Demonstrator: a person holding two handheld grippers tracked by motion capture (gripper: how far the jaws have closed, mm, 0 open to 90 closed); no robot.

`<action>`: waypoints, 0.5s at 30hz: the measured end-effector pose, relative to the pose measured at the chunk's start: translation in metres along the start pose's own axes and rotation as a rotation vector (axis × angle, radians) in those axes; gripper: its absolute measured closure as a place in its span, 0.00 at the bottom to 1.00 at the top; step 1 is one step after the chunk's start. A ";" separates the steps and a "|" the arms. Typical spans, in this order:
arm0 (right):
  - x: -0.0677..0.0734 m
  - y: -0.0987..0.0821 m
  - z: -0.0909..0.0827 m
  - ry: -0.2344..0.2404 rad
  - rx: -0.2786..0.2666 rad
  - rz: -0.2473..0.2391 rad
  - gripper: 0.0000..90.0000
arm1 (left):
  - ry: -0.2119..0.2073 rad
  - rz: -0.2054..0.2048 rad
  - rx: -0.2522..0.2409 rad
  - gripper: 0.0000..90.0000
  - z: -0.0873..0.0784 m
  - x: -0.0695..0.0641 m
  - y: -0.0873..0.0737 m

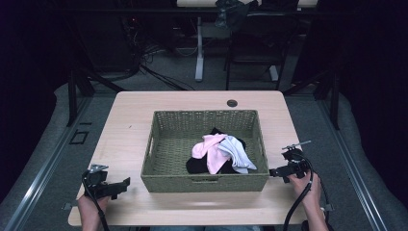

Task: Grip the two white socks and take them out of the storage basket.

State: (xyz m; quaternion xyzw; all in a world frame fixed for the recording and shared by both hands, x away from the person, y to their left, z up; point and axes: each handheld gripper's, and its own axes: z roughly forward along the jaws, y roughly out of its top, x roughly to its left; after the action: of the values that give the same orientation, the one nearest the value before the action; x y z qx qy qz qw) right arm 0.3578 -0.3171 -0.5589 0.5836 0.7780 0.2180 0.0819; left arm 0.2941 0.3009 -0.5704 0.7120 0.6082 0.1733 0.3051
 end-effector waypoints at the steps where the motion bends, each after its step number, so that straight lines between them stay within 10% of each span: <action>1: 0.000 0.000 0.000 0.000 0.000 0.000 0.00 | 0.000 0.000 0.000 0.01 0.000 0.000 0.000; 15: -0.005 0.009 -0.009 -0.041 -0.014 -0.007 0.01 | 0.008 -0.018 -0.008 0.01 -0.006 0.003 -0.005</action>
State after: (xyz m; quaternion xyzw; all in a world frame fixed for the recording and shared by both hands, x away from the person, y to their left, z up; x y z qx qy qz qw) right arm 0.3635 -0.3216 -0.5475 0.5846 0.7767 0.2110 0.1026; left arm 0.2872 0.3058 -0.5702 0.7046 0.6150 0.1758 0.3072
